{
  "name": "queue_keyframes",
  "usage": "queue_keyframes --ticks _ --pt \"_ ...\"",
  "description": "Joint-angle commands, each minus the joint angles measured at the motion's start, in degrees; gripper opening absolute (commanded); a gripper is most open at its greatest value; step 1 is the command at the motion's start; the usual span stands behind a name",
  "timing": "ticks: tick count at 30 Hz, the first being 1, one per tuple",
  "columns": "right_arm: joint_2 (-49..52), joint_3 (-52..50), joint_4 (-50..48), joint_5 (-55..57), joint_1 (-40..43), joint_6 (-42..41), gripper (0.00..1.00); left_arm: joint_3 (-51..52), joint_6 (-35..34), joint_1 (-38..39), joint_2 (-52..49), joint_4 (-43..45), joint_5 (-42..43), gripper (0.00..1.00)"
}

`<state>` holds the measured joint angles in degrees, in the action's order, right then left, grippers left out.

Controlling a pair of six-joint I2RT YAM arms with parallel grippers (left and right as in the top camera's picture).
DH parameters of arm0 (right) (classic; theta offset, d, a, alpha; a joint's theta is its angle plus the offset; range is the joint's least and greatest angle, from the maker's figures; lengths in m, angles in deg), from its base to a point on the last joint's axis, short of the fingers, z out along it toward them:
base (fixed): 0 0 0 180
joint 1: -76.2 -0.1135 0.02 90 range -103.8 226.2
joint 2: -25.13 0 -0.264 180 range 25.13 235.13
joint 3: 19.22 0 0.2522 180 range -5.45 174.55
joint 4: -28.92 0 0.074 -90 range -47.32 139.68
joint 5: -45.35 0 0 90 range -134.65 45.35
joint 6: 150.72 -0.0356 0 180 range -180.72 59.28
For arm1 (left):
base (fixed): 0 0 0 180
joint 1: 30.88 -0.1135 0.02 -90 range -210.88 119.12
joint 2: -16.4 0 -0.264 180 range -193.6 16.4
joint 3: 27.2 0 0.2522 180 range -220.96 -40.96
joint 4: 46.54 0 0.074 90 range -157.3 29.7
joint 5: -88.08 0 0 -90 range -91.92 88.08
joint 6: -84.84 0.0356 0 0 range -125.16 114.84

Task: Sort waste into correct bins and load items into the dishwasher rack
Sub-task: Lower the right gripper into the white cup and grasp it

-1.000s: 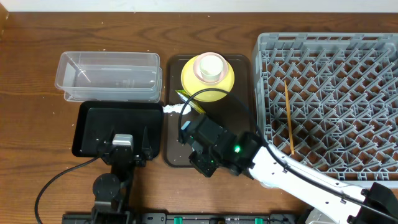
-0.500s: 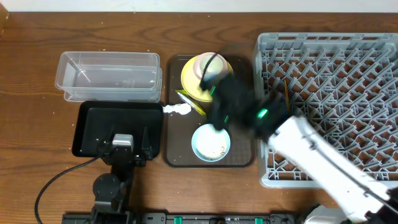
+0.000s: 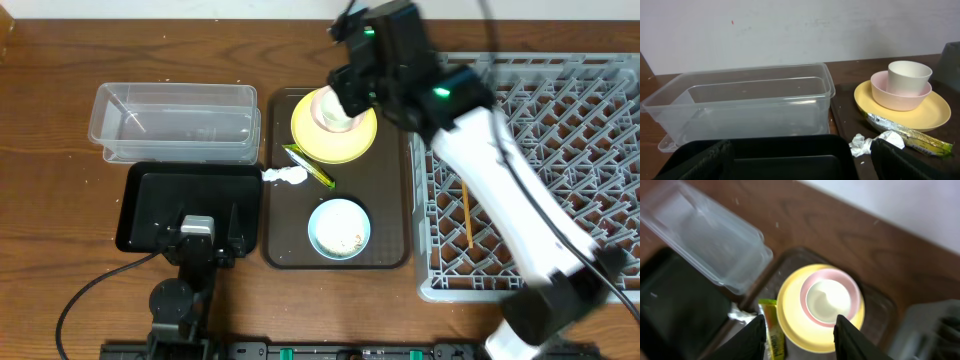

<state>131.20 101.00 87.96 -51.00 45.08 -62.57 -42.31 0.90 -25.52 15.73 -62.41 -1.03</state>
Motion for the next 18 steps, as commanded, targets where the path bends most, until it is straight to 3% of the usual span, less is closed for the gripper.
queue_keyframes --ticks 1,10,18 --pt "5.1 -0.1 -0.7 -0.6 -0.7 5.5 0.41 1.1 0.3 0.2 0.0 -2.1 -1.6 0.9" --pt "13.6 -0.1 -3.5 1.1 -2.3 7.8 0.27 1.1 0.3 0.2 0.0 -2.1 -1.6 0.9" --pt "16.7 -0.5 -1.4 3.1 -2.3 7.7 0.21 1.1 0.3 0.2 0.0 -2.1 -1.6 0.9"
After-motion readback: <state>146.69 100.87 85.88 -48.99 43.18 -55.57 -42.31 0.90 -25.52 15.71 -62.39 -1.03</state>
